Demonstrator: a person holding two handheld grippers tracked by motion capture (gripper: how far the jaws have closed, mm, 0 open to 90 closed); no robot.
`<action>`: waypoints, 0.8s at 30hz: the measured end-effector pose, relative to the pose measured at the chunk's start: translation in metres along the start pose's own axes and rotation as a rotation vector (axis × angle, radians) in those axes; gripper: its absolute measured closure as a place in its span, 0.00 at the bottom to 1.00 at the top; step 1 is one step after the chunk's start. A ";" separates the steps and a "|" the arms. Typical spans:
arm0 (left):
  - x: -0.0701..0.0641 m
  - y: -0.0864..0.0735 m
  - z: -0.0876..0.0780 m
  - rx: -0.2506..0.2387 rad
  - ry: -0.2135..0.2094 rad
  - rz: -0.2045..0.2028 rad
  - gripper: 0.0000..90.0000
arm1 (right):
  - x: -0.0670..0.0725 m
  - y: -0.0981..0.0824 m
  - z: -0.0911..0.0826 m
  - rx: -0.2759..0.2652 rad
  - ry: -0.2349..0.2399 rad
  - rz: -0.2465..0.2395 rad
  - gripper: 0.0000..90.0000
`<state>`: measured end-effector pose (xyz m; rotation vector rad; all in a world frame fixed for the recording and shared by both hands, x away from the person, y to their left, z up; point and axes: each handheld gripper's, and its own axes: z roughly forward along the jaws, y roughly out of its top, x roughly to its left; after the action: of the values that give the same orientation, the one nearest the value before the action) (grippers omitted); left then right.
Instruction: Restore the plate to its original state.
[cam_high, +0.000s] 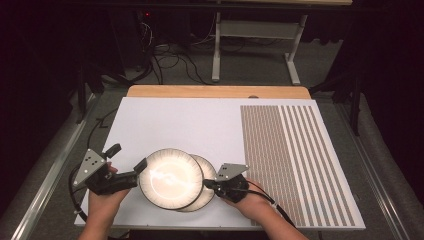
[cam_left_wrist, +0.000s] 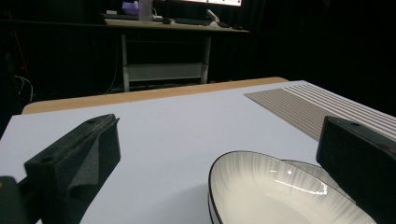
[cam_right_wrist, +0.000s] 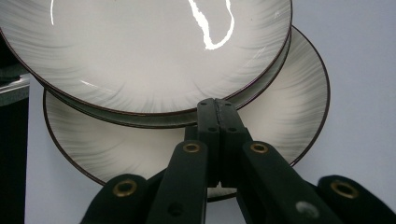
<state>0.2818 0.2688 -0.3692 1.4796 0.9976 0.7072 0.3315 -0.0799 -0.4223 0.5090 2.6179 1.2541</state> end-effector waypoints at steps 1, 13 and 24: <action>0.000 0.000 0.000 0.000 0.000 0.000 0.00 | 0.000 0.000 0.000 0.000 0.000 0.000 1.00; 0.001 0.000 0.001 0.003 -0.002 -0.002 0.00 | 0.001 0.000 -0.001 0.007 -0.001 -0.003 1.00; 0.001 0.000 0.000 0.002 0.002 -0.003 0.00 | 0.001 0.000 0.000 0.003 0.003 -0.002 1.00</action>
<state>0.2821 0.2699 -0.3698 1.4787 1.0020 0.7055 0.3309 -0.0801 -0.4223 0.5050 2.6223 1.2513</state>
